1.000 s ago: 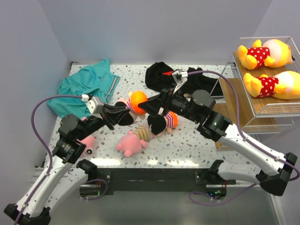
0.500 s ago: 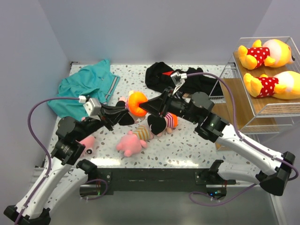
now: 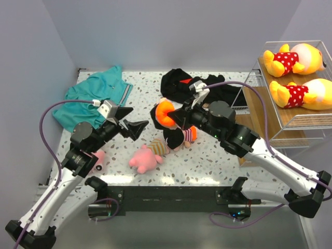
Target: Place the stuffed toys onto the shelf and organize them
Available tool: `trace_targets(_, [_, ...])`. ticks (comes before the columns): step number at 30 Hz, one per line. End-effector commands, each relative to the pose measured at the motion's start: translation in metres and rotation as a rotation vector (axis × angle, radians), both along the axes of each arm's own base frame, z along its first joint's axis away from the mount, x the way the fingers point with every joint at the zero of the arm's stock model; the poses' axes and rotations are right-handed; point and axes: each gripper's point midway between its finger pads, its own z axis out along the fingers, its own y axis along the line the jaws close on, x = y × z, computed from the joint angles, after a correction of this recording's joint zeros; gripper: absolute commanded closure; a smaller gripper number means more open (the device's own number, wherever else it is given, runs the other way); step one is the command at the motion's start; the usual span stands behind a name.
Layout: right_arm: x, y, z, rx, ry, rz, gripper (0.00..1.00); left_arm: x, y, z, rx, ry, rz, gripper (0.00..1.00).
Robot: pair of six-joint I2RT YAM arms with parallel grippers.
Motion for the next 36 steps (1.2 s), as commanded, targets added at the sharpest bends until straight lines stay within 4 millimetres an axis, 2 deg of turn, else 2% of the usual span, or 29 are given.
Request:
trace_targets(1, [0.032,-0.058,-0.025,-0.426,-0.154,-0.203,1.00,0.017,0.029,0.033,-0.030,-0.059,0.198,0.00])
trace_targets(3, [0.042,-0.074,-0.028,-0.528,-0.176,-0.271,1.00,0.029,0.050,0.024,-0.014,-0.012,0.336,0.00])
trace_targets(6, [0.053,-0.090,-0.031,-0.691,-0.216,-0.315,1.00,0.036,0.070,0.010,-0.006,0.018,0.451,0.00])
trace_targets(8, [0.059,-0.093,-0.032,-0.784,-0.244,-0.307,1.00,0.035,0.071,0.006,0.006,0.028,0.457,0.00])
trace_targets(12, [0.073,-0.110,-0.015,-0.943,-0.300,-0.375,1.00,0.036,0.073,0.002,0.011,0.046,0.470,0.00])
trace_targets(13, [0.076,-0.121,-0.003,-0.979,-0.311,-0.428,1.00,0.037,0.073,0.003,0.012,0.052,0.470,0.00])
trace_targets(14, [0.080,-0.123,-0.003,-1.029,-0.317,-0.449,1.00,0.036,0.068,0.001,0.018,0.057,0.449,0.00])
trace_targets(17, [0.090,-0.155,0.012,-1.258,-0.371,-0.595,1.00,0.036,0.062,0.000,0.015,0.064,0.419,0.00])
trace_targets(18, [0.094,-0.162,0.013,-1.390,-0.408,-0.596,1.00,0.035,0.059,-0.002,0.015,0.069,0.400,0.00])
trace_targets(21, [0.095,-0.178,0.017,-1.577,-0.430,-0.638,1.00,0.035,0.055,-0.004,0.016,0.078,0.381,0.00])
trace_targets(28, [0.099,-0.209,0.022,-1.700,-0.382,-0.650,0.99,0.031,0.062,0.002,0.001,0.055,0.401,0.00])
trace_targets(30, [0.100,-0.218,0.021,-1.669,-0.337,-0.675,0.98,0.031,0.062,0.003,-0.002,0.053,0.403,0.00])
trace_targets(31, [0.096,-0.223,0.011,-1.721,-0.296,-0.630,0.98,0.031,0.062,0.002,0.001,0.056,0.404,0.00])
trace_targets(33, [0.094,-0.231,0.007,-1.690,-0.228,-0.657,0.97,0.030,0.063,0.002,0.002,0.057,0.404,0.00])
trace_targets(36, [0.091,-0.243,-0.004,-1.751,-0.191,-0.673,0.97,0.030,0.063,0.004,-0.004,0.050,0.406,0.00])
